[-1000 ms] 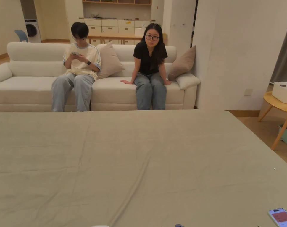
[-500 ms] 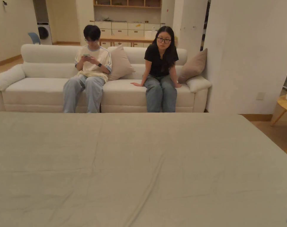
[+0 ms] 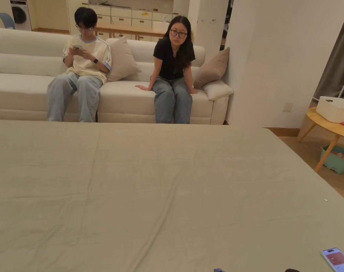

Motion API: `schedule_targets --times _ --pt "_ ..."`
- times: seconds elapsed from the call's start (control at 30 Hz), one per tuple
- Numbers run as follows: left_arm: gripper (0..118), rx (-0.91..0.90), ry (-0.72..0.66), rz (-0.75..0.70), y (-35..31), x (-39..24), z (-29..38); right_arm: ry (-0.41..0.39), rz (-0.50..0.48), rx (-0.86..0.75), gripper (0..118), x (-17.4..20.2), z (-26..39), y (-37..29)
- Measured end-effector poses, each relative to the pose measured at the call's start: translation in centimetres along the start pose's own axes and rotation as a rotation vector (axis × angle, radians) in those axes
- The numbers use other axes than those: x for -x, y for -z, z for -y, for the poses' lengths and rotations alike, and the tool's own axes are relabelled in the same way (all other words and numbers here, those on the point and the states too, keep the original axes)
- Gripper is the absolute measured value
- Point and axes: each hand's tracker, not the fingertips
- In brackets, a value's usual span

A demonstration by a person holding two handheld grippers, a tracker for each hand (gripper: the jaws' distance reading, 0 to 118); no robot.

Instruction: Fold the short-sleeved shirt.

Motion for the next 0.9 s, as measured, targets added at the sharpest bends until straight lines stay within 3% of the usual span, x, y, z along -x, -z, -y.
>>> schedule_targets --times 0.03,0.07,0.1,0.13,0.2,0.33,0.47,0.6,0.7,0.9 --pt "93 -0.007 0.018 -0.02 0.1 -0.2 0.3 -0.001 -0.002 0.007 0 0.0 0.0 0.2" --pt "41 -0.043 0.09 -0.098 0.0 -0.6 0.4 -0.002 -0.003 0.011 0 0.0 0.1 0.3" --pt "8 -0.057 0.145 -0.229 0.2 -0.6 0.2 -0.004 -0.004 0.012 0 0.0 0.1 0.3" --pt "8 -0.059 0.129 -0.277 -0.1 -0.4 0.4 -0.007 -0.007 0.013 0 0.1 0.1 0.3" --pt "8 -0.037 0.032 -0.158 -1.3 0.2 0.5 -0.01 -0.015 0.01 0 0.0 0.0 0.3" --pt "8 -0.105 0.101 -0.254 -5.3 -1.4 0.2 -0.02 -0.029 0.0 0 0.0 -0.2 0.4" --pt "8 -0.215 0.156 -0.379 -12.7 -3.3 -1.4 -0.022 -0.054 -0.015 0 0.1 -0.5 0.4" --pt "8 -0.339 0.151 -0.636 -18.8 -6.3 -1.9 -0.005 -0.075 -0.033 0 0.0 -0.4 0.1" --pt "8 -0.292 0.206 -0.762 -19.5 -7.3 -1.9 0.012 -0.086 -0.037 0 -0.3 0.1 -0.1" --pt "8 -0.277 0.254 -0.664 -15.4 -11.6 -1.2 0.032 -0.084 -0.033 0 -0.7 0.1 -0.7"
